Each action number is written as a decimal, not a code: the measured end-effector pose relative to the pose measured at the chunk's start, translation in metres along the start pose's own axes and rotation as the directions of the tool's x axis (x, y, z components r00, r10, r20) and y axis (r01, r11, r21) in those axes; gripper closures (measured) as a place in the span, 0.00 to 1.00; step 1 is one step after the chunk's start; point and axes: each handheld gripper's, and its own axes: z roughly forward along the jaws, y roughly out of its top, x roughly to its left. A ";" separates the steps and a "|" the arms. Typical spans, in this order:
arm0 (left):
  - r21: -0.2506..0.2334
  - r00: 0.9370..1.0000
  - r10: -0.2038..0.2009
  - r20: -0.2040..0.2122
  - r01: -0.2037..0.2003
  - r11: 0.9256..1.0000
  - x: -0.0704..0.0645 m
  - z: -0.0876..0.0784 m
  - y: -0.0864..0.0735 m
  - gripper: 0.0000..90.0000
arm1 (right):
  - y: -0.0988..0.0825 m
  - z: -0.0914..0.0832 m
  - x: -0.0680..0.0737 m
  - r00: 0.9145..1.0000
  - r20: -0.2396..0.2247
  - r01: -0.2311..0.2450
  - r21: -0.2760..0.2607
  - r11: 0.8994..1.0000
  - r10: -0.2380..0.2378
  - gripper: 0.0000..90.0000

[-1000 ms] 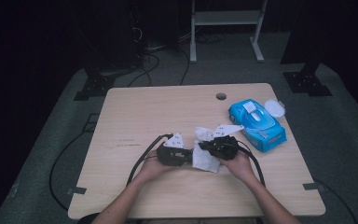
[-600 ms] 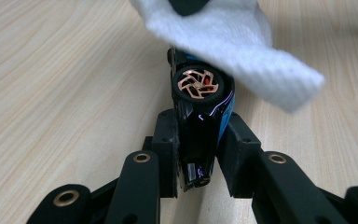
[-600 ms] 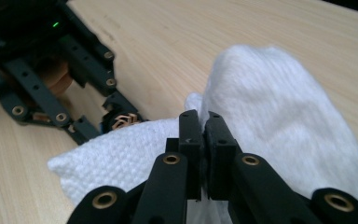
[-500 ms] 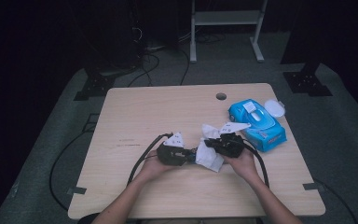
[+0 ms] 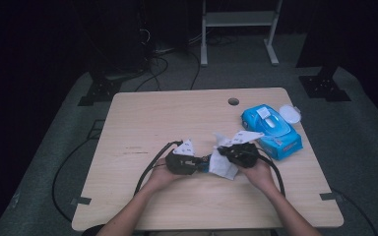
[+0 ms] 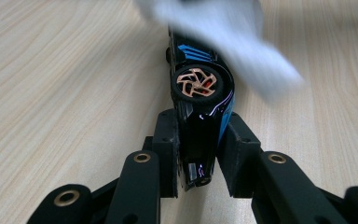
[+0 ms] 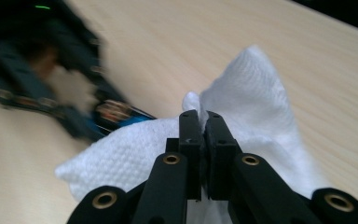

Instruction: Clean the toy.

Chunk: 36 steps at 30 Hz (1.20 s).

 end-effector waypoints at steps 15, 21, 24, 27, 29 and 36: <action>-0.006 1.000 -0.007 -0.003 0.007 1.000 0.001 -0.001 -0.001 0.78 | 0.003 0.009 0.013 0.999 -0.050 0.007 -0.010 1.000 -0.007 0.96; -0.002 1.000 0.000 -0.004 0.000 1.000 0.001 -0.001 -0.001 0.78 | -0.013 -0.014 -0.022 0.997 0.032 -0.070 -0.008 0.998 0.070 0.96; -0.002 1.000 0.006 -0.005 -0.006 1.000 0.002 -0.001 -0.001 0.78 | -0.018 -0.019 -0.031 0.994 0.039 -0.103 -0.015 0.995 0.104 0.96; -0.002 1.000 0.004 -0.006 -0.004 1.000 0.002 -0.001 -0.001 0.78 | -0.017 -0.018 -0.029 0.995 0.052 -0.090 -0.016 0.996 0.091 0.96; 0.000 1.000 0.005 -0.007 -0.005 1.000 0.002 -0.001 -0.001 0.78 | -0.016 -0.016 -0.026 0.995 0.052 -0.088 -0.016 0.996 0.088 0.96; -0.003 1.000 0.006 -0.010 -0.006 1.000 0.002 0.001 0.001 0.77 | -0.003 0.003 -0.006 0.996 -0.040 -0.080 -0.020 0.997 0.079 0.96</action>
